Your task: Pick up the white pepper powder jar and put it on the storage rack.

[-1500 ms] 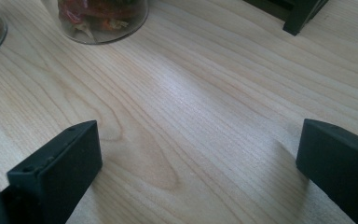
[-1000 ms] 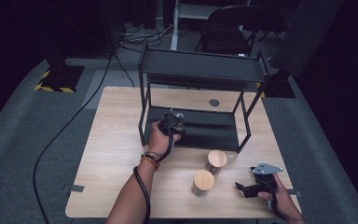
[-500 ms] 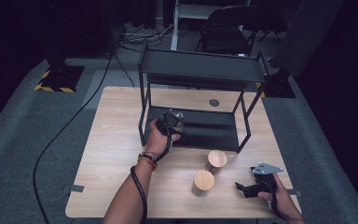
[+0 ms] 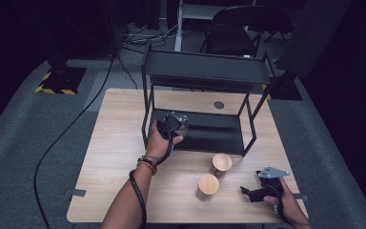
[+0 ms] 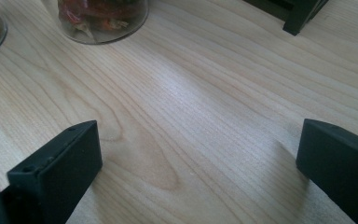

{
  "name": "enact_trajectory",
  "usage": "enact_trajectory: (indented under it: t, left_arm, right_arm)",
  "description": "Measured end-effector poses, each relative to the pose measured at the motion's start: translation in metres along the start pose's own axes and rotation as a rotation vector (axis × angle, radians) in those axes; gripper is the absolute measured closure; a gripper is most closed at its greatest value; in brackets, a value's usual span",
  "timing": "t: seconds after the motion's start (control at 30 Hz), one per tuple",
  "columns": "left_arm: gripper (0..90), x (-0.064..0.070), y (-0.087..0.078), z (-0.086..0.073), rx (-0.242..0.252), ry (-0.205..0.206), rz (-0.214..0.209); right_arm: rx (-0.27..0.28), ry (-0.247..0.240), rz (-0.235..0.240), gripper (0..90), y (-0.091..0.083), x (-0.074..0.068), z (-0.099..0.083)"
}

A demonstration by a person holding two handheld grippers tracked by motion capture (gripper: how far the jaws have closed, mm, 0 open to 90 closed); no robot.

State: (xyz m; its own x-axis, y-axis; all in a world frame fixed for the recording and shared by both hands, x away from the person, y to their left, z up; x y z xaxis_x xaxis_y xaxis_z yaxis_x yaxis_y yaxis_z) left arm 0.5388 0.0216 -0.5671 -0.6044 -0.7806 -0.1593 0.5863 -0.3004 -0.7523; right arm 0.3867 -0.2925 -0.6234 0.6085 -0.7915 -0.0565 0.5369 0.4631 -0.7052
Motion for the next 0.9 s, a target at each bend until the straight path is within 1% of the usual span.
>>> enact_trajectory:
  t: [0.1,0.17,0.27,0.3,0.43,0.7,0.83,0.9]
  left_arm:
    - [3.9,0.001,-0.004,0.001,0.003,0.014,0.010]
    - [3.3,0.000,-0.006,0.000,-0.025,0.031,0.046]
    - [3.2,0.002,-0.010,0.000,-0.037,0.063,0.066]
    - [3.2,0.003,-0.012,0.001,-0.035,0.072,0.071]
    - [3.2,0.004,-0.019,0.003,-0.025,0.085,0.075]
    - [3.2,0.003,-0.034,0.006,0.008,0.100,0.087]
    - [3.2,0.004,-0.042,0.005,0.020,0.121,0.095]
    - [3.2,0.006,-0.047,0.005,0.034,0.142,0.096]
  right_arm:
    - [0.000,0.000,0.000,0.0,0.000,0.000,0.000]
    - [0.000,0.000,0.000,0.0,0.000,0.000,0.000]
    - [0.000,0.000,0.000,0.0,0.000,0.000,0.000]
    - [0.000,0.000,0.000,0.0,0.000,0.000,0.000]
    - [0.000,0.000,0.000,0.0,0.000,0.000,0.000]
    - [0.000,0.000,0.000,0.0,0.000,0.000,0.000]
    - [0.000,0.000,0.000,0.0,0.000,0.000,0.000]
    - [0.000,0.000,0.000,0.0,0.000,0.000,0.000]
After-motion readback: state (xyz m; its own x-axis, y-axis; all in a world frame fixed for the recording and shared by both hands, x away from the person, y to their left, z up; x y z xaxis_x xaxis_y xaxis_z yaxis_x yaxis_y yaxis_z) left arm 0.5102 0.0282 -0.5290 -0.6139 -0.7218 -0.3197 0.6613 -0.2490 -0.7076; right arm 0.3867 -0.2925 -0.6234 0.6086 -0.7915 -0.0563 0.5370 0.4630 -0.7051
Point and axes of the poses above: each handheld gripper's, and its own axes: y roughly forward along the jaws, z roughly out of its top, x roughly to its right, the point moved 8 cm from there along y, roughly forward along the jaws, and after that the axes turned 6 degrees about y, right-handed, at the moved point
